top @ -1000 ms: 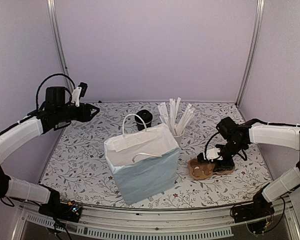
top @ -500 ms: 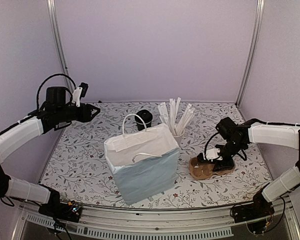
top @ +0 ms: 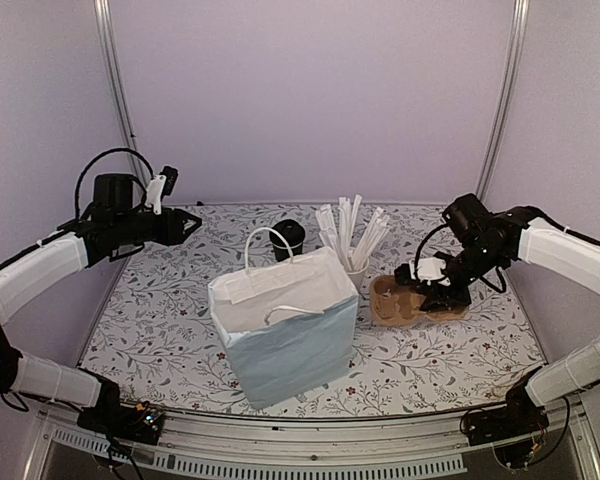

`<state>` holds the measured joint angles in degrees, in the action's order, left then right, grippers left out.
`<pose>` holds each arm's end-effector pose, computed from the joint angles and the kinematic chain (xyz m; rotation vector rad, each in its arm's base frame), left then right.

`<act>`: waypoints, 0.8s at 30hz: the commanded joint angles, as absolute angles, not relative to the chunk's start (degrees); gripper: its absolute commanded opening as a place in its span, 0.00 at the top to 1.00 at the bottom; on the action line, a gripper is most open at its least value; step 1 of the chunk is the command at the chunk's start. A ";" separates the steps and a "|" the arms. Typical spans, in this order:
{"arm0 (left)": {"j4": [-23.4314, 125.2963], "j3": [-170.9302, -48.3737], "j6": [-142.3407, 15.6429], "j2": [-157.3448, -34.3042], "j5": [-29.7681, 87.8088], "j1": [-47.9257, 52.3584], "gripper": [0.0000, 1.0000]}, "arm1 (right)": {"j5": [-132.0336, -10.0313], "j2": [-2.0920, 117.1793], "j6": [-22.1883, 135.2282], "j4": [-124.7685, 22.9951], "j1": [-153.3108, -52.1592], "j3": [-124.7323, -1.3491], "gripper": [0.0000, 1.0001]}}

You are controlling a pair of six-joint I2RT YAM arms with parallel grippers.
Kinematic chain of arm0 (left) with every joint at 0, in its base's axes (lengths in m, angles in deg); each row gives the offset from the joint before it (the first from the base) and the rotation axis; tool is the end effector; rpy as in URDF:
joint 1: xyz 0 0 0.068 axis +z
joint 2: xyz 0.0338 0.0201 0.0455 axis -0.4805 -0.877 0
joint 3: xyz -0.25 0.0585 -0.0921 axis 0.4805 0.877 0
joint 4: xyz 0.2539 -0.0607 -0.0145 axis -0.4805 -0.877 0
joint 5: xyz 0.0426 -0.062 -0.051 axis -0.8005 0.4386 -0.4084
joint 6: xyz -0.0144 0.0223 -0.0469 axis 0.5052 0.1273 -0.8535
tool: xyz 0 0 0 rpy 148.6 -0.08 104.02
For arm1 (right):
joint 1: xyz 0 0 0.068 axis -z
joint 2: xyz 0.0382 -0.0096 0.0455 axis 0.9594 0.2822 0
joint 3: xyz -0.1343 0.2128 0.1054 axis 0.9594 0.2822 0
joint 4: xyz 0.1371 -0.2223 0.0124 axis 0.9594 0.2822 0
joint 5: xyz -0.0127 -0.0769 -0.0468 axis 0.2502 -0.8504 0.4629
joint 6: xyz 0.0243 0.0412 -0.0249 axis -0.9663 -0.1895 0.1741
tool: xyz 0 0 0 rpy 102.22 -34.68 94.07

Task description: Pack the takeout coffee

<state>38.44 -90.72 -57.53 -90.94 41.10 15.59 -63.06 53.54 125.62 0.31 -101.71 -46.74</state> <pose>0.2687 -0.0754 0.2970 0.3548 2.0385 -0.5682 0.2164 0.1265 0.2519 -1.9733 1.8653 0.2117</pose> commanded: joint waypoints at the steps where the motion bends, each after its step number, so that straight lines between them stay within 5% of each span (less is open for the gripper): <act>1: 38.83 -92.12 -56.02 -91.27 43.37 14.80 0.50 | -55.29 50.46 123.31 5.86 -101.65 -56.39 0.69; 16: 35.84 -88.61 -52.72 -78.97 46.03 5.52 0.48 | -23.39 54.61 116.41 4.32 -106.36 -86.62 0.69; 24: 42.06 -80.97 -52.91 -75.65 40.17 6.01 0.48 | -22.46 62.77 115.67 4.40 -119.62 -92.18 0.68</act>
